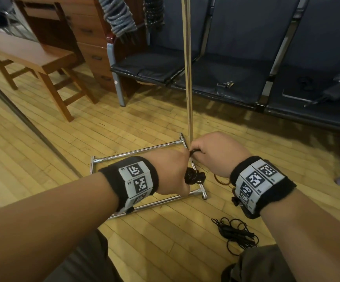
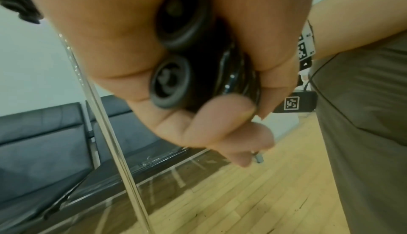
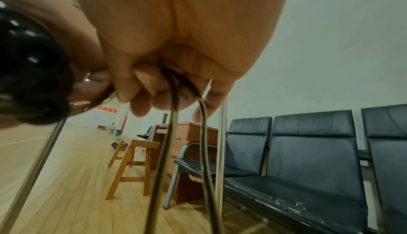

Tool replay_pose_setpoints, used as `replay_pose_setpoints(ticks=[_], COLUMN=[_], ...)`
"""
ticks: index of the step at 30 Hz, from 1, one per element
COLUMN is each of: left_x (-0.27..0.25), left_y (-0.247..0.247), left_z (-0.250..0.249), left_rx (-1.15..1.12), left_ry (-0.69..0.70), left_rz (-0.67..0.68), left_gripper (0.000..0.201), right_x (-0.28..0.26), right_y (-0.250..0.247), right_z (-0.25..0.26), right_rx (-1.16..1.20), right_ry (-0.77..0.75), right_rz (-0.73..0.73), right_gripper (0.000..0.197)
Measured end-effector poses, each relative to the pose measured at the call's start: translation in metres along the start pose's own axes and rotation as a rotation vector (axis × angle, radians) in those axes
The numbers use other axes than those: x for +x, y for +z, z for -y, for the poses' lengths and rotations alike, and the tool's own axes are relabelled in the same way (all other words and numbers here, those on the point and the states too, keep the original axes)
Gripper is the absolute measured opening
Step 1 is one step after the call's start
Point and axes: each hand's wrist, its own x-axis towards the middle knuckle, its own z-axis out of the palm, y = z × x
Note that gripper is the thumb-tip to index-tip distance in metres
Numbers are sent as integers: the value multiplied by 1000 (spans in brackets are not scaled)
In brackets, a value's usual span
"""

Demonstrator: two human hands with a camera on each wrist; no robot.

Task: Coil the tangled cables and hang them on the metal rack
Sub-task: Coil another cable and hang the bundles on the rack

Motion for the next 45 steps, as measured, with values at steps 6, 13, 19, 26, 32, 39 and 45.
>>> replay_pose_setpoints(ticks=[6,13,19,26,32,39,45], left_x=[11,28,24,11,-8,-14,6], left_y=[5,-6,-17,-34,-41,-9,2], left_z=[9,32,58,71,21,-15,-2], left_rx=[-158,-449,-987,-1220,-785,117,99], left_ry=[-213,-317,-74,99,121,54,-128], left_rz=[-20,-42,-59,78,191,166,147], left_gripper=[45,12,11,37,36,41,33], right_x=[-9,-23,-18,-14,-9,-5,-16], right_y=[-13,-13,-10,-5,-2,-7,-15], right_z=[8,30,19,10,4,9,29], right_rx=[22,221,514,497,321,144,-27], right_ry=[-16,-85,-13,31,100,40,-26], right_rz=[5,28,137,228,278,197,108], right_gripper=[22,30,29,20,17,3,10])
